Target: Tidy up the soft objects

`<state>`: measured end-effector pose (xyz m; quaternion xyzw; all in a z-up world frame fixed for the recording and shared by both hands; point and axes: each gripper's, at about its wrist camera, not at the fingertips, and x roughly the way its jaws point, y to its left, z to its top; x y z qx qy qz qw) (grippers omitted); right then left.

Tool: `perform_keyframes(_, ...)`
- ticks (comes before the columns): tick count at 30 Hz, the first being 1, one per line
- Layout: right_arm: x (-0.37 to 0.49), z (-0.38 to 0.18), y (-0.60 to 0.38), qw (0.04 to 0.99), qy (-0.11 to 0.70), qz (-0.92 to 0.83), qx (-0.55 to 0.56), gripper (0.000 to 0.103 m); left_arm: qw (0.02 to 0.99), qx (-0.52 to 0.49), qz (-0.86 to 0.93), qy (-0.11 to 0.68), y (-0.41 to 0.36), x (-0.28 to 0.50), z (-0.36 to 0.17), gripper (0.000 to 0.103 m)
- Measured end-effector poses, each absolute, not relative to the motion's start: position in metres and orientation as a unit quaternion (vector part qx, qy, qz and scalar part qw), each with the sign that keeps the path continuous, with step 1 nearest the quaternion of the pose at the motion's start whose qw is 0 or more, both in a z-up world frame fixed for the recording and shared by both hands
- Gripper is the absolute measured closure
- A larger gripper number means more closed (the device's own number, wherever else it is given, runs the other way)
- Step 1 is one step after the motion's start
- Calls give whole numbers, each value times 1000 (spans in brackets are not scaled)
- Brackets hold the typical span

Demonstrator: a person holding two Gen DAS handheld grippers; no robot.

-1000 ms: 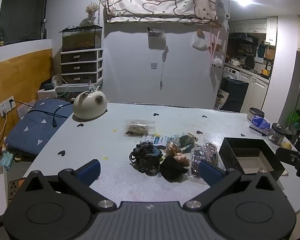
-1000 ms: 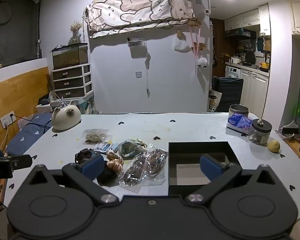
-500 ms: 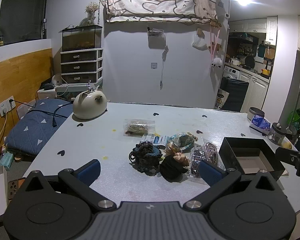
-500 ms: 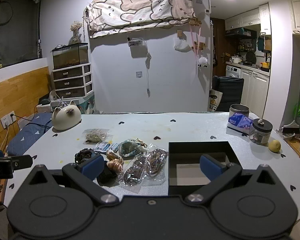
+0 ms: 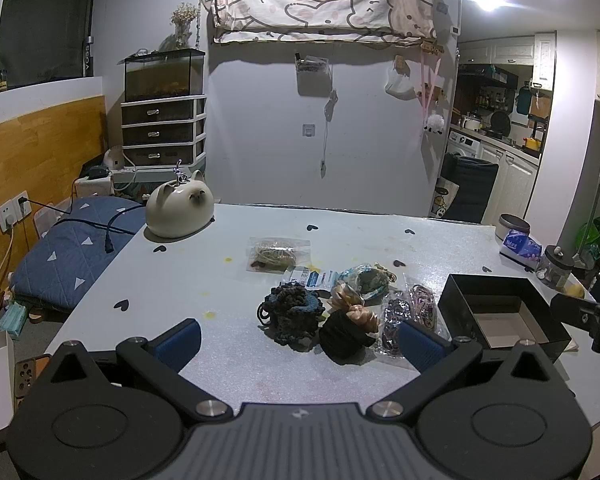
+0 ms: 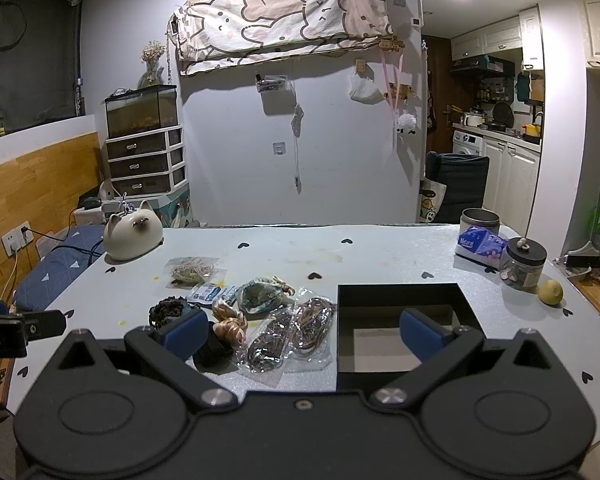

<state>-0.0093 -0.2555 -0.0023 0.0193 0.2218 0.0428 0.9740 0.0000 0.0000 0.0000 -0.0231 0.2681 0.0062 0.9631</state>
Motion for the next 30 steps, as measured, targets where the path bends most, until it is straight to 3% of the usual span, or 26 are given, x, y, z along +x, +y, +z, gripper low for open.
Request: perform_keyframes(30, -6, -4, -254, 974, 223, 43, 20, 0, 963, -23, 6, 269, 0, 0, 0, 0)
